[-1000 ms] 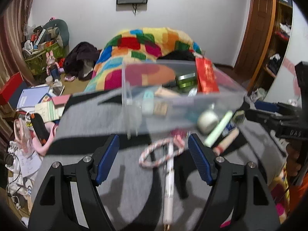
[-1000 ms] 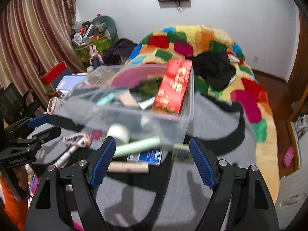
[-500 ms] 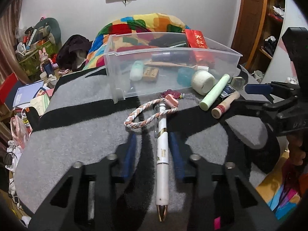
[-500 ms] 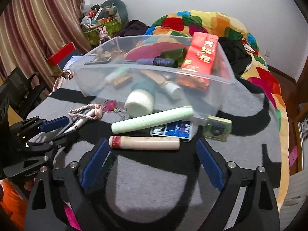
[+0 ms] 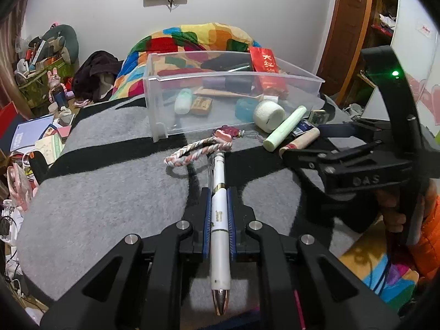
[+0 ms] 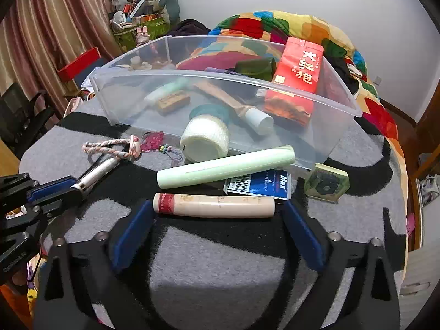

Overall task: Organize objects
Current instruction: 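Grasp white pen and drop it in bin with left tool while right tool drops beige tube in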

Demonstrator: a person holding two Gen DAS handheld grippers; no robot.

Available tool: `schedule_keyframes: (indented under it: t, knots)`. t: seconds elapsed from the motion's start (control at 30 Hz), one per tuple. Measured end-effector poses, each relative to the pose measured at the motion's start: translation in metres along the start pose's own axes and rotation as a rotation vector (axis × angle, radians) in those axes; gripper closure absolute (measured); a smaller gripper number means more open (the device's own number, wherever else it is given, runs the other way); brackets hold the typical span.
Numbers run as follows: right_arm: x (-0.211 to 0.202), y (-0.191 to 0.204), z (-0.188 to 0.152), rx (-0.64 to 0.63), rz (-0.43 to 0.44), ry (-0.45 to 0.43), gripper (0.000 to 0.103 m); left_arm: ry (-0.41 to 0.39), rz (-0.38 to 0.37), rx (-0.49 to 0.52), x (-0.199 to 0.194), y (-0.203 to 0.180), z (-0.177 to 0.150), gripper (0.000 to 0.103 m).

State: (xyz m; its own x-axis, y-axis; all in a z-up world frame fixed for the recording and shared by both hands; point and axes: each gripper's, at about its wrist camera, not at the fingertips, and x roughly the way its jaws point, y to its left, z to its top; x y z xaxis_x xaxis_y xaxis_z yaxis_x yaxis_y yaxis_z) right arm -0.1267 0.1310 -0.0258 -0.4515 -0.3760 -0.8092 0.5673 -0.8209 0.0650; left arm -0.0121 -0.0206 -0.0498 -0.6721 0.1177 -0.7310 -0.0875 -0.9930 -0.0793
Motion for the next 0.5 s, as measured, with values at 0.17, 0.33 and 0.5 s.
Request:
schedule_keyframes:
  t: [0.17,0.33,0.5]
  knots:
    - [-0.011,-0.002,-0.002,0.002,-0.005,-0.036,0.02,-0.034,-0.011,-0.009,-0.015,0.0,0.004,0.093]
    - [-0.026,-0.008,0.0,0.018,0.003,-0.072,0.02,-0.071,-0.006,-0.005,-0.028,0.0,0.011,0.093]
    - [-0.044,-0.016,0.008,0.059,0.023,-0.127,0.02,-0.115,-0.017,-0.002,-0.04,0.0,0.022,0.093]
